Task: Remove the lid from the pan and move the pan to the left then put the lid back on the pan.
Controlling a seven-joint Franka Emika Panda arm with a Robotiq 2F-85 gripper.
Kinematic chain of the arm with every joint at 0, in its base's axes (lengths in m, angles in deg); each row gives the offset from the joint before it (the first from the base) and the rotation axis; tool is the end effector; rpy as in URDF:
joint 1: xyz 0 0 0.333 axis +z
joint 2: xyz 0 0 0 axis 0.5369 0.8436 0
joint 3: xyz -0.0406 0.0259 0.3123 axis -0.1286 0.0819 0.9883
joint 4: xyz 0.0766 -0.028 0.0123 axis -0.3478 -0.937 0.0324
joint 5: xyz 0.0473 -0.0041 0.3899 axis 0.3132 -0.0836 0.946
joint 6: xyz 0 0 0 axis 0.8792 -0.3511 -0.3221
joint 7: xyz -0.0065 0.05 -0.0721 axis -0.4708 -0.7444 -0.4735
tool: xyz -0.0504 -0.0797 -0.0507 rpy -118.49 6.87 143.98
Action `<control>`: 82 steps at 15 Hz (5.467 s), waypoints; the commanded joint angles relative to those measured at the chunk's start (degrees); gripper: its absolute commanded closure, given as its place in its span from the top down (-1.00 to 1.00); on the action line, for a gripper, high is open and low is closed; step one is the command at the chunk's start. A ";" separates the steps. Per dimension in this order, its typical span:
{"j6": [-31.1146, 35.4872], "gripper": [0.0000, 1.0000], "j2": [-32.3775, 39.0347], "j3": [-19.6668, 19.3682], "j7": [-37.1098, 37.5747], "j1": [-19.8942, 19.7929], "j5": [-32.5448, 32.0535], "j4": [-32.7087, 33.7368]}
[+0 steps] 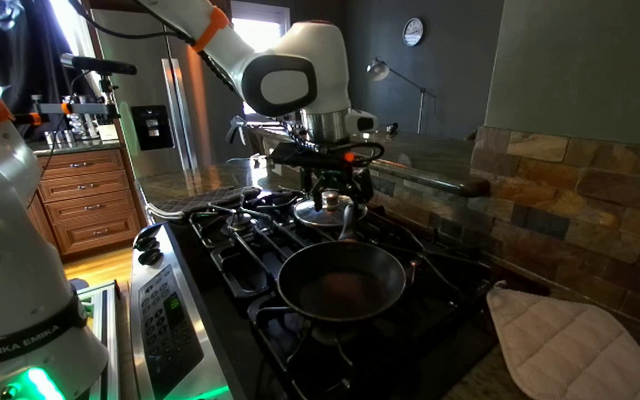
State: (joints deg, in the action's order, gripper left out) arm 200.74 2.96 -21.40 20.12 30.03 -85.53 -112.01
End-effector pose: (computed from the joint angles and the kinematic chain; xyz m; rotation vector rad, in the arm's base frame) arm 0.4793 -0.0987 0.3588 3.0314 0.7054 0.2672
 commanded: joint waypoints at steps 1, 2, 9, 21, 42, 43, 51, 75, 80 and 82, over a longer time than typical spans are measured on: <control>1.51 1.00 3.35 0.44 -0.09 -0.74 -0.03 1.65; 1.39 1.00 4.00 0.51 -0.08 -0.90 -0.13 2.18; 0.73 0.13 7.86 0.91 -0.65 -2.08 -0.26 5.90; -0.44 -0.86 10.56 1.55 2.77 -3.21 -7.04 8.59; -11.40 -0.85 5.44 1.15 47.37 -3.94 -11.87 7.48; -11.39 -0.85 5.26 1.23 49.80 -3.89 -11.71 7.42; -13.06 -0.85 2.32 2.89 68.42 -3.22 -11.88 6.08; -13.03 -0.40 -4.12 6.88 93.70 -3.79 -10.38 -2.29; -13.66 -0.85 -5.07 7.26 95.80 -4.24 -12.12 -3.28; -13.95 -0.85 -5.14 7.51 96.39 -4.02 -11.76 -3.52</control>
State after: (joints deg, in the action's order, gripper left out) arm 187.80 -0.91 -15.03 114.16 26.38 -96.60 -114.40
